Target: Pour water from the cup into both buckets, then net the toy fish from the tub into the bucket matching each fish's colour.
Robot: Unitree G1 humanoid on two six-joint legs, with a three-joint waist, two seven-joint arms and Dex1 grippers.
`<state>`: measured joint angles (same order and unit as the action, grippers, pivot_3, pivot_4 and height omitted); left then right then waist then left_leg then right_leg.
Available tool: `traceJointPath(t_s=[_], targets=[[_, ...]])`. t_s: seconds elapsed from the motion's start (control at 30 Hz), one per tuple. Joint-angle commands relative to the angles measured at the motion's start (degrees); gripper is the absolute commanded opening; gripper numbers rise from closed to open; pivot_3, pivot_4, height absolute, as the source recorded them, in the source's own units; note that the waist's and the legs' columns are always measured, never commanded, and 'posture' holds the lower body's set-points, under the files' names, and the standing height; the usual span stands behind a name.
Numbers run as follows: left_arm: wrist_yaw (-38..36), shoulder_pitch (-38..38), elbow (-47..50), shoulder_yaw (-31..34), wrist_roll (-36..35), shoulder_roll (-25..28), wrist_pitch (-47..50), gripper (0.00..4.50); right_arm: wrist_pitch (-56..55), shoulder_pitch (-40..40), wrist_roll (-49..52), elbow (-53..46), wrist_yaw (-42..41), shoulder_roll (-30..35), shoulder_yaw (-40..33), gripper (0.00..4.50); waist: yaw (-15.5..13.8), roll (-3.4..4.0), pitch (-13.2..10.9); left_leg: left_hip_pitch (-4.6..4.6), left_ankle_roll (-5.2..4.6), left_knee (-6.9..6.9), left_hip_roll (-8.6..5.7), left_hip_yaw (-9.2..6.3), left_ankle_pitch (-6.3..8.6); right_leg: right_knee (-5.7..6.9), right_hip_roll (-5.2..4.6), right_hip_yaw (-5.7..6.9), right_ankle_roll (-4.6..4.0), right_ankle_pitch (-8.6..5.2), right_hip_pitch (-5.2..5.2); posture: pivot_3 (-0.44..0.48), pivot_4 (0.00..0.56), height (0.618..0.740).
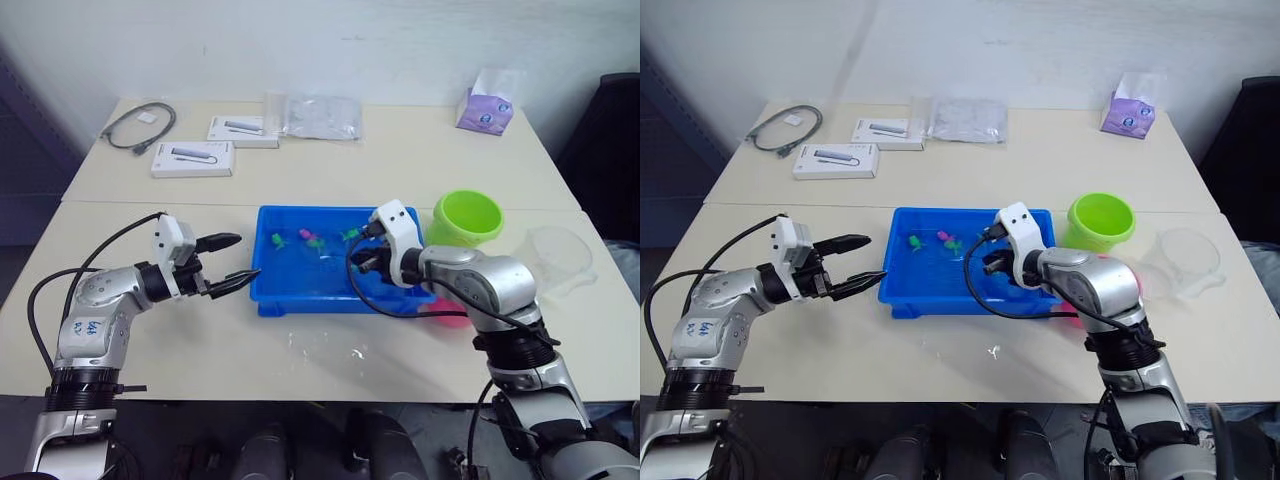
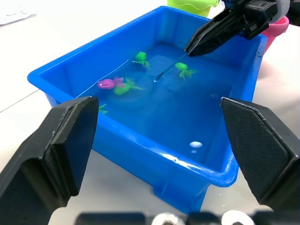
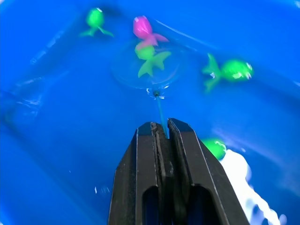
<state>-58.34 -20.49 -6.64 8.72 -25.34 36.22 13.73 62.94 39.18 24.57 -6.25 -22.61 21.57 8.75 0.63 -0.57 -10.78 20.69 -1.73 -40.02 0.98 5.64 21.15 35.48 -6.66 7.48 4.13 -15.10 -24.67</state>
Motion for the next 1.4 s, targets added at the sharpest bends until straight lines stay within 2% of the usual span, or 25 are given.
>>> traceJointPath(t_s=[0.03,0.37,0.57,0.9,1.4], targets=[[0.1,0.5,2.5,1.2,-0.8,0.5,-0.3,4.45,-2.8,0.2,-0.4,-2.9,-1.5,0.0,-0.4,0.00,0.2,0.00,0.0,0.00,0.00,0.00,0.00,0.00,0.00,0.00,0.00,0.00,0.00,0.00,0.00,0.000,0.150,0.740],[0.1,0.7,2.7,1.2,-0.7,0.5,-0.2,4.45,-4.5,-3.3,0.0,-4.7,-1.6,-1.3,-2.3,0.00,0.8,0.00,0.0,0.04,0.00,0.01,0.01,-0.06,0.00,-0.03,-0.01,0.05,0.00,0.00,0.00,0.000,0.150,0.740],[0.0,0.3,2.5,1.1,-0.6,0.7,-0.1,4.45,-1.8,-2.1,-0.2,-3.0,-1.3,-2.1,-1.2,0.00,0.9,0.01,0.0,0.06,0.01,0.02,0.01,-0.07,0.00,-0.03,-0.01,0.04,0.00,0.00,-0.03,0.000,0.150,0.740],[0.4,0.3,2.9,1.4,-0.7,1.0,0.3,4.45,-5.8,-0.7,-2.2,-0.5,-2.4,-4.4,-0.6,0.00,1.0,0.02,0.0,0.42,0.03,-0.03,-0.03,-0.06,-0.03,0.04,-0.01,0.05,0.00,0.00,-0.40,0.000,0.150,0.740],[0.3,1.3,3.2,2.0,-1.3,0.8,0.2,4.45,-13.6,-12.1,1.2,-13.2,-11.2,2.9,-5.0,0.00,0.9,0.02,0.0,0.50,0.04,-0.02,-0.04,-0.07,-0.07,0.05,0.06,0.08,0.02,0.01,-0.48,0.000,0.150,0.740]])
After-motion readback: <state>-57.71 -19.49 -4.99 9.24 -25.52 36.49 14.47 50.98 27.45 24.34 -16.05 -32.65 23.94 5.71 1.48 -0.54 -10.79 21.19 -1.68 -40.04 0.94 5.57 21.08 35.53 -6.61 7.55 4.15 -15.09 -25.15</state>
